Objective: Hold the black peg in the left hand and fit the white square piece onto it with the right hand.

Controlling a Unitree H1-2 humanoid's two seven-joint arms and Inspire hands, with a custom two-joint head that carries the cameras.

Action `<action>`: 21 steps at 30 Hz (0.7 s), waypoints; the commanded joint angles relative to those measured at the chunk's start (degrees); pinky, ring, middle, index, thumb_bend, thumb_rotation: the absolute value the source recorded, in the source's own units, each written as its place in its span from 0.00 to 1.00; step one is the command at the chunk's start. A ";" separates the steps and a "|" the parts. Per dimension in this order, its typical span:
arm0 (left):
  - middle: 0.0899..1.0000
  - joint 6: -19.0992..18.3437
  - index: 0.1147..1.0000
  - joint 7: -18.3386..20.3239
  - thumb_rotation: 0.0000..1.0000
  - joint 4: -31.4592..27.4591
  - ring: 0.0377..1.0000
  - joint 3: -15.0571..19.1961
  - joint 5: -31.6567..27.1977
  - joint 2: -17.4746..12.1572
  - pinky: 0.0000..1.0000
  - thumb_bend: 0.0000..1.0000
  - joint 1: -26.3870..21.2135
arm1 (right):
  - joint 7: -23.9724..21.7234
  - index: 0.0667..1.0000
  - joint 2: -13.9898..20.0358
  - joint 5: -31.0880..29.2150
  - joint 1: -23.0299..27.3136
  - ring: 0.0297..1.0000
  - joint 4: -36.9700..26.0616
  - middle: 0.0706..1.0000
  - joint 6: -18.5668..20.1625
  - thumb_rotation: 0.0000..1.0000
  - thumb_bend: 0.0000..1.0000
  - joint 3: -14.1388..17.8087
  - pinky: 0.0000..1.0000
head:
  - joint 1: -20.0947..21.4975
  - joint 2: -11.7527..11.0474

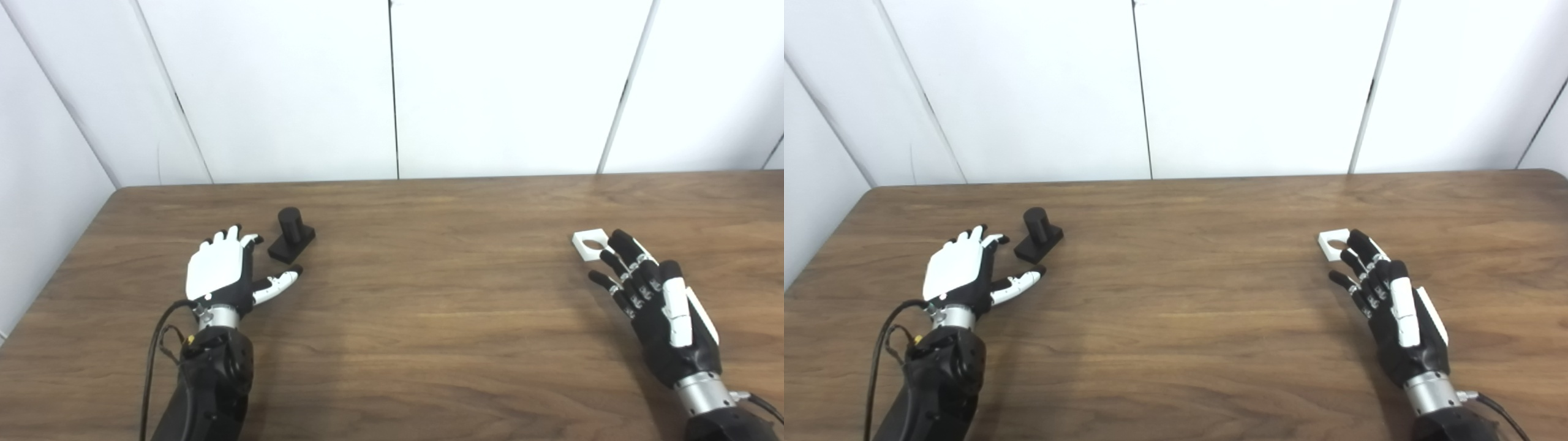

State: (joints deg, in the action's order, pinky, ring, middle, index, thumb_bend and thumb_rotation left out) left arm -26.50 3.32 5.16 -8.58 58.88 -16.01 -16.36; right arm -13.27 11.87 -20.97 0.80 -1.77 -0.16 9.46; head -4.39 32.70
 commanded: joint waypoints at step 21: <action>1.00 0.16 0.79 -4.25 0.73 4.70 1.00 -2.12 -1.25 -0.62 1.00 0.66 -6.80 | -0.43 0.89 -1.57 0.10 -6.07 0.95 4.47 0.95 -1.57 0.91 0.65 -0.01 0.86 | 1.12 -0.29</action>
State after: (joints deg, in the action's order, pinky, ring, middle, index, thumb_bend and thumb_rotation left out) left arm -26.44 0.97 10.34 -10.74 57.50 -15.79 -20.06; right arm -13.30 11.73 -20.88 0.47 -2.02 -0.58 9.52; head -3.25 32.34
